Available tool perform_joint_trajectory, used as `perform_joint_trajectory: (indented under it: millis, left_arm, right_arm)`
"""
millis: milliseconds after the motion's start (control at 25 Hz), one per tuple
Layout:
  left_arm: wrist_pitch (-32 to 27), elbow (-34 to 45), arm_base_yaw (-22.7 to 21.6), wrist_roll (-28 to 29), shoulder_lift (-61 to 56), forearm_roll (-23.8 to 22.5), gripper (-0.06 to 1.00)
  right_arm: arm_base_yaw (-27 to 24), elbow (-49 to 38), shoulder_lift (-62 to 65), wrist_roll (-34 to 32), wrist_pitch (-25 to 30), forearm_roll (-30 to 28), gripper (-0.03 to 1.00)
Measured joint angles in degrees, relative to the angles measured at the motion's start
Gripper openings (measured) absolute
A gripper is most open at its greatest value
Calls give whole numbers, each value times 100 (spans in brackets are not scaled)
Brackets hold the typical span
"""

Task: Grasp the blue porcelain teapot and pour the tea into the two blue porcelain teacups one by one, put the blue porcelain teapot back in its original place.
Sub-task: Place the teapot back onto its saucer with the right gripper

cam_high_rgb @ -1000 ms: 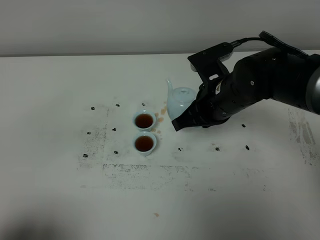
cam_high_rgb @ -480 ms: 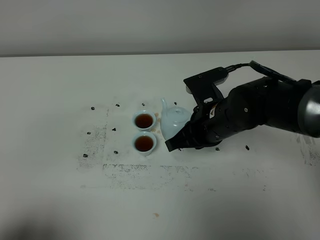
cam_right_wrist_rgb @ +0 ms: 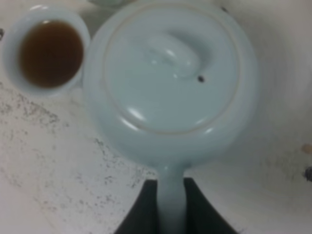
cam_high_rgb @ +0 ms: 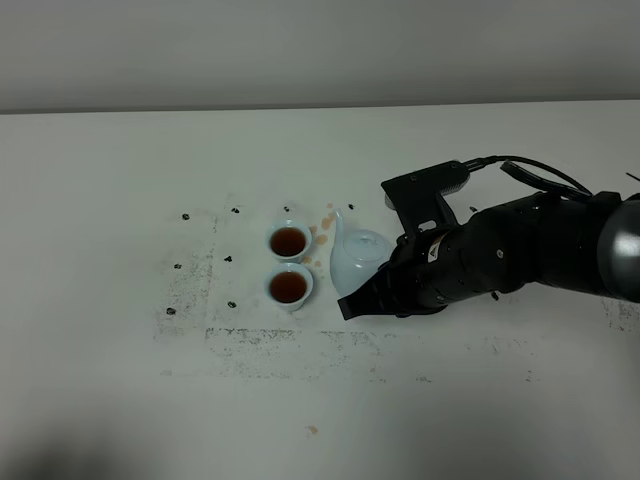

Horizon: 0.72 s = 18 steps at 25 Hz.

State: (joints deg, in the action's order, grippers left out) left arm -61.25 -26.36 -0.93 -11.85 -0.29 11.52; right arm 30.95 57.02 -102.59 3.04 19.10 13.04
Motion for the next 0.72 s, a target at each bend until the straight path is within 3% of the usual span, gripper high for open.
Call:
perform_joint_trajectory:
  millis: [440,720]
  left_arm:
    - [0,0,0,0,0,0,68]
    - [0,0,0,0,0,0,68]
  right_arm:
    - [0,-5,41,-7,-72,23,4]
    - [-184,-9,740,0,-20,-99,4]
